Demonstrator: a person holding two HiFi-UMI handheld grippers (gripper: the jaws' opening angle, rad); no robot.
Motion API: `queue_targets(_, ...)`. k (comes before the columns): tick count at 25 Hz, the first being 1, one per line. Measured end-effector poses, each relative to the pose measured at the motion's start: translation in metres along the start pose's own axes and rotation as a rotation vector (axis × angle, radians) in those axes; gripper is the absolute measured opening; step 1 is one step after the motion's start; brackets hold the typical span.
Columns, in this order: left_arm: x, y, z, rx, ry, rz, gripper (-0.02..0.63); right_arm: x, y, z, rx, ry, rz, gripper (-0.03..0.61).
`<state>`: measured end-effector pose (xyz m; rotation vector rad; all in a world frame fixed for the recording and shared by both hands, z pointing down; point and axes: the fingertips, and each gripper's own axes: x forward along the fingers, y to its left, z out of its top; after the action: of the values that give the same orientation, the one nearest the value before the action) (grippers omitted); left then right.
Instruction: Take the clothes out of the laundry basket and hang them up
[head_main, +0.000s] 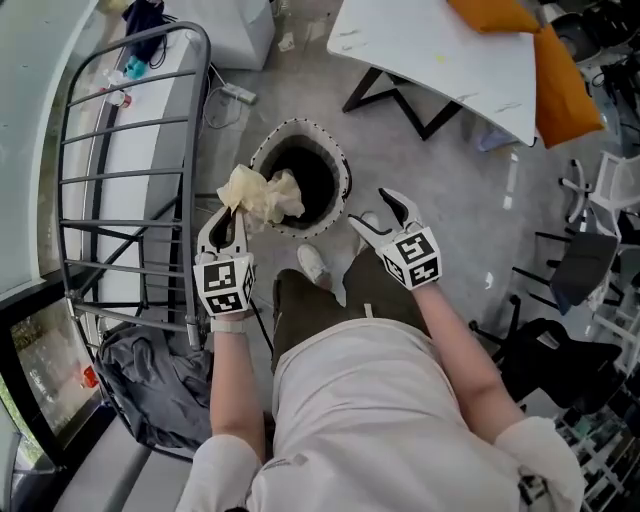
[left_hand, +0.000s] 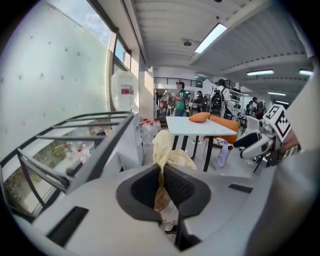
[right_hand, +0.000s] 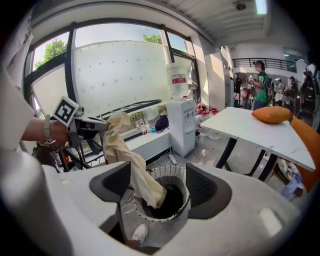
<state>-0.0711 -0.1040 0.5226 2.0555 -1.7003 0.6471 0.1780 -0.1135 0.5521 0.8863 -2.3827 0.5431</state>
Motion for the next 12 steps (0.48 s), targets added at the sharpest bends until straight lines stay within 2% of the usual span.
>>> queue_targets(6, -0.053, 0.019, 0.088, -0.001, -0.2, 0.048, 0.021, 0.011, 0.029, 0.02, -0.037, -0.042, 0.053, 0.342)
queue_targets(12, -0.102, 0.042, 0.156, 0.024, -0.357, 0.106, 0.02, 0.039, 0.07, 0.05, -0.077, -0.087, 0.139, 0.342)
